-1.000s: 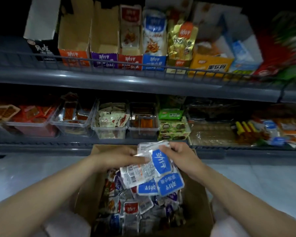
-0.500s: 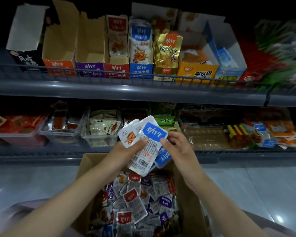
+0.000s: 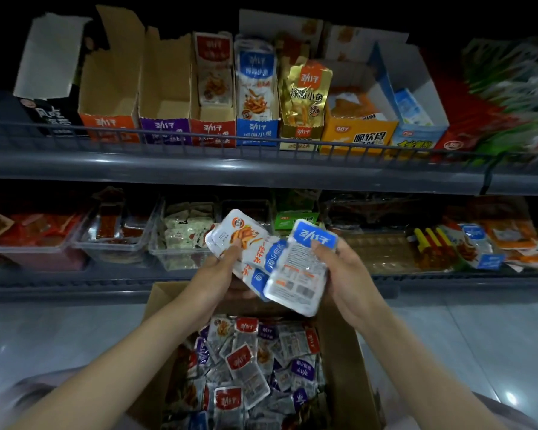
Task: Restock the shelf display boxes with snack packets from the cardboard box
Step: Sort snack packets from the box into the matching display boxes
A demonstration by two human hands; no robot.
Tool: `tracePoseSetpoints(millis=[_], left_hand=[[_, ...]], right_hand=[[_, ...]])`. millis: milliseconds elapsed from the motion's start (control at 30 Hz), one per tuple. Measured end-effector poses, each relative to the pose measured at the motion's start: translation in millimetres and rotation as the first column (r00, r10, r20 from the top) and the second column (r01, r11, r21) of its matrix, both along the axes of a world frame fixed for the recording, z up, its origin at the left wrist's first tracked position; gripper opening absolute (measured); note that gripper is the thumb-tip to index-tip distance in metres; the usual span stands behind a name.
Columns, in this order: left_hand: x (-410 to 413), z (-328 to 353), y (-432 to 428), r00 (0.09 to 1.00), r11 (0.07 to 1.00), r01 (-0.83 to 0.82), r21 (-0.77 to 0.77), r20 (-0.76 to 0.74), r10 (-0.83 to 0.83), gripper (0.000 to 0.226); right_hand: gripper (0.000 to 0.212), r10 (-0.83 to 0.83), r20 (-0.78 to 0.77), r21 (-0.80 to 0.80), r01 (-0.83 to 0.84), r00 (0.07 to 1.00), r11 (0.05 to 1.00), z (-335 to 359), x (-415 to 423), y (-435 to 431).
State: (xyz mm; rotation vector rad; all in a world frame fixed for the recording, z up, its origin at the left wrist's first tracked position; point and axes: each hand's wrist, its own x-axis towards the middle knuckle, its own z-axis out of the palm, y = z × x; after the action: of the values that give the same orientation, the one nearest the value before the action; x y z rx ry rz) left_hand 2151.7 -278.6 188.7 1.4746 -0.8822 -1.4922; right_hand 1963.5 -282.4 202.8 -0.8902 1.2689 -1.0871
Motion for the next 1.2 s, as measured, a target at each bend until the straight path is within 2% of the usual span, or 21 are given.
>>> tracePoseSetpoints(millis=[100, 233, 300, 367, 433, 467, 567, 633, 667, 733, 833, 900, 967, 1033, 1100, 1133, 1200], left_hand=[[2.0, -1.6, -1.5, 0.999, 0.999, -0.039, -0.009, 0.025, 0.039, 0.028], [-2.4, -2.9, 3.7, 0.998, 1.000, 0.031, 0.005, 0.050, -0.031, 0.033], [-4.9, -5.2, 4.5, 0.998, 0.997, 0.067, 0.030, -0.006, -0.066, 0.035], [-7.4, -6.3, 5.0, 0.993, 0.993, 0.102, 0.063, -0.060, -0.098, 0.034], [-8.4, -7.0, 6.8, 0.989, 0.988, 0.134, 0.075, -0.077, -0.128, 0.034], [-9.2, -8.7, 6.8, 0.985, 0.983, 0.163, 0.085, -0.073, -0.157, 0.040], [-10.4, -6.2, 7.3, 0.980, 0.982, 0.171, 0.081, -0.116, -0.161, 0.043], [-10.1, -5.6, 6.4, 0.976, 0.990, 0.134, 0.050, -0.182, -0.123, 0.037], [-10.1, -4.7, 5.9, 0.971, 0.992, 0.116, 0.040, -0.213, -0.105, 0.036], [-8.9, -3.0, 5.1, 0.968, 0.996, 0.084, 0.018, -0.238, -0.078, 0.034], [-7.1, -4.3, 7.4, 0.974, 0.996, 0.087, 0.010, -0.208, -0.083, 0.036], [-7.1, -3.2, 10.0, 0.973, 0.983, 0.181, -0.013, -0.143, -0.181, 0.039], [-3.6, 1.3, 7.1, 0.960, 0.973, 0.233, 0.004, -0.162, -0.229, 0.049], [4.6, 9.3, -0.4, 0.902, 0.962, 0.259, 0.083, -0.377, -0.210, 0.049], [13.2, 19.1, -4.6, 0.829, 0.919, 0.365, 0.150, -0.502, -0.247, 0.062], [15.7, 18.0, -4.8, 0.832, 0.895, 0.410, 0.174, -0.474, -0.289, 0.065], [14.6, 16.1, -1.0, 0.873, 0.879, 0.427, 0.212, -0.350, -0.339, 0.056]], right_hand=[[0.024, -0.057, 0.102, 0.061, 0.051, 0.993, 0.997, 4.6, -14.5, -10.9], [0.037, -0.027, 0.313, 0.211, -0.042, 0.949, 0.977, 8.6, -17.2, -12.7], [0.036, -0.071, 0.351, 0.290, -0.036, 0.934, 0.956, 5.8, -13.8, -12.7], [0.043, -0.050, 0.321, 0.304, -0.053, 0.946, 0.951, 4.0, -10.7, -12.5], [0.063, 0.068, 0.249, 0.268, -0.136, 0.966, 0.954, 2.5, -9.0, -10.3], [0.064, 0.116, 0.207, 0.256, -0.168, 0.971, 0.952, 3.2, -7.7, -8.4], [0.034, 0.190, 0.021, 0.155, -0.191, 0.982, 0.969, 0.3, 0.7, -3.7], [0.048, 0.073, -0.117, 0.104, -0.061, 0.990, 0.993, -9.8, 4.7, -4.1], [0.056, 0.016, -0.100, 0.108, -0.005, 0.995, 0.994, -13.6, 6.5, -3.8], [0.050, -0.022, 0.051, 0.193, 0.012, 0.998, 0.981, -17.3, 10.4, -1.5], [0.032, -0.011, 0.306, 0.321, -0.092, 0.952, 0.943, -21.4, 15.9, 3.6], [0.028, 0.022, 0.338, 0.301, -0.130, 0.941, 0.945, -25.1, 18.2, 4.8], [0.029, 0.039, 0.262, 0.270, -0.113, 0.964, 0.956, -21.6, 16.6, 3.5], [0.030, 0.055, 0.123, 0.236, -0.083, 0.991, 0.968, -13.0, 6.9, -1.0], [0.027, 0.152, 0.008, 0.137, -0.152, 0.988, 0.979, -2.7, -4.0, -5.2], [0.023, 0.219, -0.050, 0.092, -0.214, 0.975, 0.973, 1.1, -6.3, -5.6], [0.015, 0.303, -0.159, 0.035, -0.301, 0.940, 0.953, 4.9, -2.9, -2.3]])
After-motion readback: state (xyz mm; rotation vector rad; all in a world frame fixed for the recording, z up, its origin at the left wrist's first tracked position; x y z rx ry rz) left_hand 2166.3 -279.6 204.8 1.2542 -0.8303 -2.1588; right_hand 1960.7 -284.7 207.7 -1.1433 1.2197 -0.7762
